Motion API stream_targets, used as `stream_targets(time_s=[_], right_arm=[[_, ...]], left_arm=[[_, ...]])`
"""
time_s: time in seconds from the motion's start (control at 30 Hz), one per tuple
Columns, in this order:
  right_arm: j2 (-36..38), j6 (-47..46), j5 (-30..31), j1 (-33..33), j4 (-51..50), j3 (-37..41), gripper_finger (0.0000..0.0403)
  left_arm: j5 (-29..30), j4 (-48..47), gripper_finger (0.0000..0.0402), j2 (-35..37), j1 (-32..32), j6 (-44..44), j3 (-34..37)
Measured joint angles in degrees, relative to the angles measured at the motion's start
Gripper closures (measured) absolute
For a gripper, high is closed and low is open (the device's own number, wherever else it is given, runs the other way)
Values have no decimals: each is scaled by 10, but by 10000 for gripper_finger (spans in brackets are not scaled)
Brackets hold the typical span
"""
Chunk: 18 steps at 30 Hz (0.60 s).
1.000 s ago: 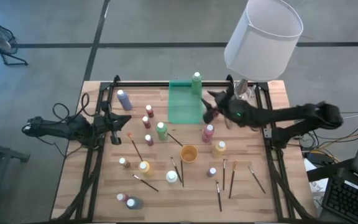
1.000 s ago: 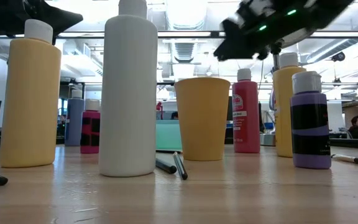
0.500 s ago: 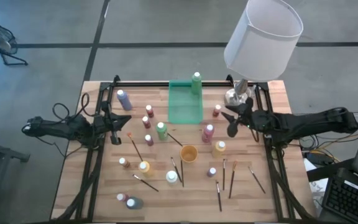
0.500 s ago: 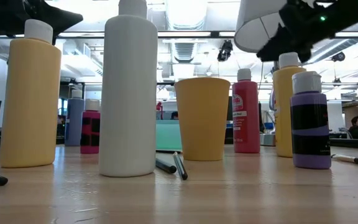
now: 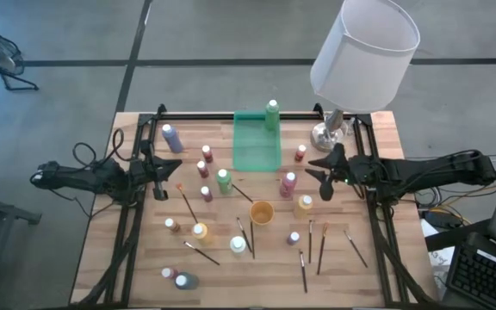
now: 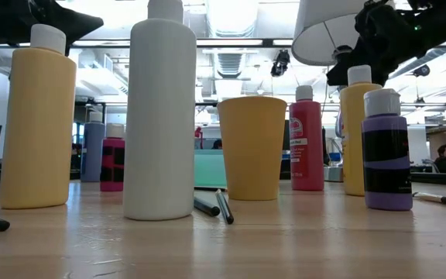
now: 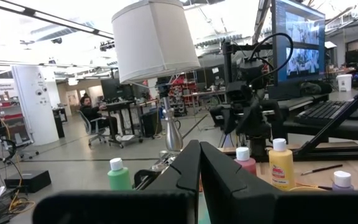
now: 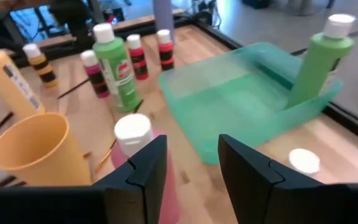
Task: Pick & Place Paint Supplies
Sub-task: Put the large pink paint bottle into the green bin
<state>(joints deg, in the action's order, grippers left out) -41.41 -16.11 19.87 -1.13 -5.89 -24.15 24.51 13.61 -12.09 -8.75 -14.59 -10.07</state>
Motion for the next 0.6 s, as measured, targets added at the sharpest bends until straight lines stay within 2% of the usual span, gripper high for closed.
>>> stream_targets(time_s=[0.23,0.6], right_arm=[[-42,2,-39,0,48,-2,265],[-110,2,-99,0,49,-40,201]], left_arm=[[0,0,385,0,0,0,0],[0,0,385,0,0,0,0]])
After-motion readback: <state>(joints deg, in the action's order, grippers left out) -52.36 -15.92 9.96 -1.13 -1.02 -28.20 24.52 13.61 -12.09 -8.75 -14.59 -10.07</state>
